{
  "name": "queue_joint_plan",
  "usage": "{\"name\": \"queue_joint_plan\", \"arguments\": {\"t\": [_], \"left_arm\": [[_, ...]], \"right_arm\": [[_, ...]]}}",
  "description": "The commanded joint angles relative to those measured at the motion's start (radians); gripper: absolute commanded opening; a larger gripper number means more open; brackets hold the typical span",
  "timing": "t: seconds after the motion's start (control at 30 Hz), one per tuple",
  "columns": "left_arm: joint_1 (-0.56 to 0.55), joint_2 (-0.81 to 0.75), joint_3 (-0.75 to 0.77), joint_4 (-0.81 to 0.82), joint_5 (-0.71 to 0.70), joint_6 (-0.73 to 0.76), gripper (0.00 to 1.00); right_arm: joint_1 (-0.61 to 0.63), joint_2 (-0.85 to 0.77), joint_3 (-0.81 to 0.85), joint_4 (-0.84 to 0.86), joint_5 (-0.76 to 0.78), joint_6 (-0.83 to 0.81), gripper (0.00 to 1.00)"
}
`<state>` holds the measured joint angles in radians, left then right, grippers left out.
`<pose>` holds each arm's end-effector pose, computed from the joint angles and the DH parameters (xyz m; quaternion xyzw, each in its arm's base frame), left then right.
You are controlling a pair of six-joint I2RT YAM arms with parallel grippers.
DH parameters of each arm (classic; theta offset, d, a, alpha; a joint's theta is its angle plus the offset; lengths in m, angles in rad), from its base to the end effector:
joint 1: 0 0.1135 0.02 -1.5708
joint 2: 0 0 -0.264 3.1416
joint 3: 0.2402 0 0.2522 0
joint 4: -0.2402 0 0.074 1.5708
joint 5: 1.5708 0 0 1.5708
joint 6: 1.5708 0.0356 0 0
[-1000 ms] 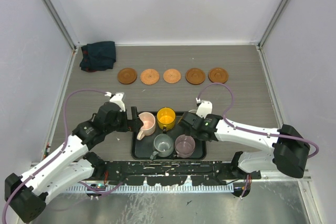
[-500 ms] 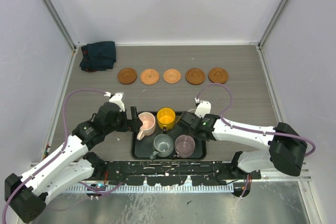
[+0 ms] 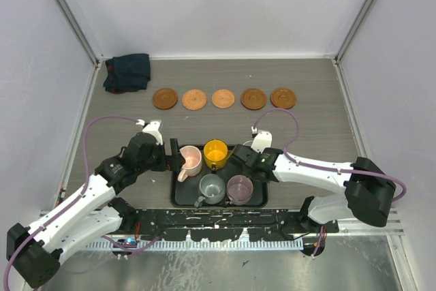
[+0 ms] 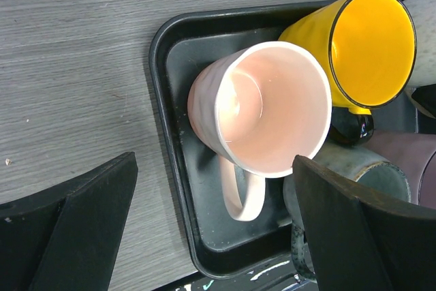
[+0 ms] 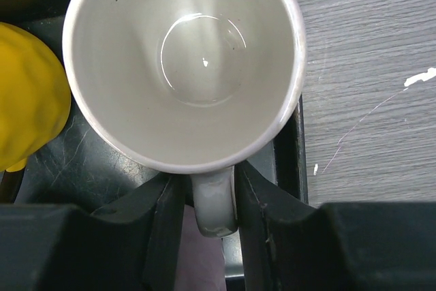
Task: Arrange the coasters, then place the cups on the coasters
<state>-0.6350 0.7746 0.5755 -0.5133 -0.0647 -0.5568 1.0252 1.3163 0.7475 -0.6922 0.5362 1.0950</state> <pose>0.1352 -0.0967 0.2369 0.0221 0.9087 -0.2091 0.3607 0.1319 0.1822 0.1880 0.0741 0.9507 0.0019 0.3011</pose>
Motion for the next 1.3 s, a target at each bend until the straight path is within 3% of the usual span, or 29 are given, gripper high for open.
{"name": "queue_joint_plan", "arguments": {"t": [0.0,0.17,0.3,0.33,0.57,0.8,1.27], "left_arm": [[-0.005,-0.006,0.007,0.042,-0.014,0.005,0.98],[-0.004,-0.014,0.004,0.040,-0.017,0.003,0.98],[-0.003,-0.020,-0.013,0.061,-0.016,-0.007,0.98],[-0.003,-0.017,-0.014,0.065,-0.015,-0.009,0.98],[-0.003,0.046,0.011,0.067,0.012,0.001,1.00],[-0.004,0.057,0.031,0.087,0.007,0.018,0.91],[-0.004,0.038,0.038,0.084,-0.020,0.024,0.89]], "right_arm": [[0.010,0.026,-0.018,-0.038,-0.021,-0.005,0.36],[0.009,0.070,-0.013,-0.023,-0.035,-0.010,0.25],[0.010,0.105,0.010,-0.036,-0.041,-0.019,0.03],[0.009,0.108,0.014,-0.038,-0.040,-0.020,0.01],[0.009,0.086,0.019,-0.039,-0.027,-0.026,0.01],[0.009,-0.007,0.046,-0.078,0.083,-0.026,0.01],[0.010,-0.051,0.134,-0.147,0.220,-0.071,0.01]]}}
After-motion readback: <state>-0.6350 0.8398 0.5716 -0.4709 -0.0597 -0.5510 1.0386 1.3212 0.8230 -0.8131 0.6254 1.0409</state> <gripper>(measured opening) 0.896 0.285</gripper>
